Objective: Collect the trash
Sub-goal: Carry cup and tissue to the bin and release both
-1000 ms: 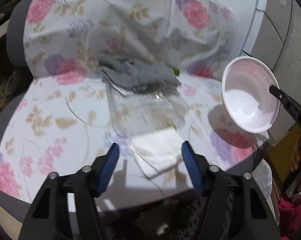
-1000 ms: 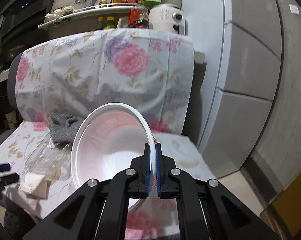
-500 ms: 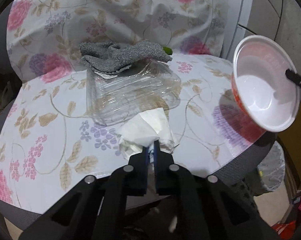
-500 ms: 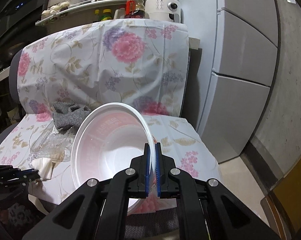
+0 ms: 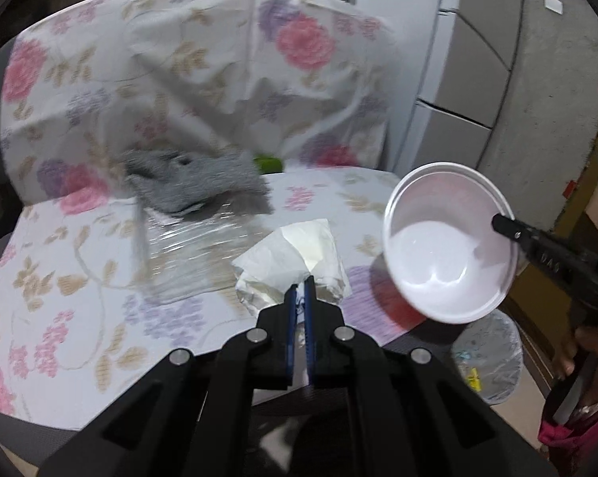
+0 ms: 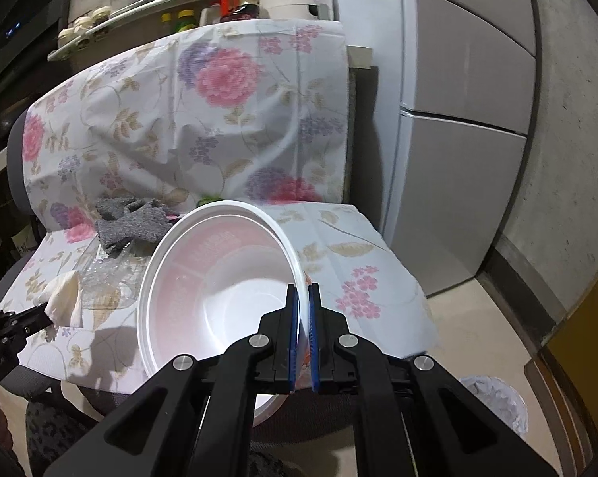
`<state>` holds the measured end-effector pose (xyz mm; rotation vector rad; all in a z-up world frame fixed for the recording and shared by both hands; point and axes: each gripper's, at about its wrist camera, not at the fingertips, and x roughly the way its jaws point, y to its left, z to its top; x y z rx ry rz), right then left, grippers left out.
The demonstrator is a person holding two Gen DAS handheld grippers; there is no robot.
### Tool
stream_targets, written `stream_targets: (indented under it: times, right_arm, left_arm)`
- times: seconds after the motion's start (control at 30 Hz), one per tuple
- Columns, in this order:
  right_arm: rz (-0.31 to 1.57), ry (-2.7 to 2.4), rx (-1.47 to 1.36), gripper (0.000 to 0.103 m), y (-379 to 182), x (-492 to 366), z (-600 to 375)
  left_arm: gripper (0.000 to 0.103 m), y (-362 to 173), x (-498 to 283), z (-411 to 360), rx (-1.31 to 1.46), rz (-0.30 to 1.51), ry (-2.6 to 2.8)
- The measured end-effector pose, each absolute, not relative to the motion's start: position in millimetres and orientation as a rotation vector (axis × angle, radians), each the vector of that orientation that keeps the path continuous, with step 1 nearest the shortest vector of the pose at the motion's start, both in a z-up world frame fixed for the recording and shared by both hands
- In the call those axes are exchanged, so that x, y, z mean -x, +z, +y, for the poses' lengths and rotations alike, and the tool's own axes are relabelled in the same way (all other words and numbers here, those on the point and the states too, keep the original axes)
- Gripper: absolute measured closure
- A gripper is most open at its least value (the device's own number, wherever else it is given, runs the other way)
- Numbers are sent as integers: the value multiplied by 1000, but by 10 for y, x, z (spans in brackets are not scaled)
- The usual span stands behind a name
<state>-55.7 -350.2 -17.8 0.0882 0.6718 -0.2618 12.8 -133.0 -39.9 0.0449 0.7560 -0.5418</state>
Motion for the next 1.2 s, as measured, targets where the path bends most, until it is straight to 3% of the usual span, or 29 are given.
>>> stream_targets:
  times: [0.67,1.2]
  right_arm:
    - [673,-598,-230,97,-258,1965,-4598]
    - [769,-798,-396,97,-879,2655,-5405]
  left_arm:
    - [101,-272,714,-2917,-165,643,-1002]
    - [101,-768,1169,-4164,-333,777,-1249]
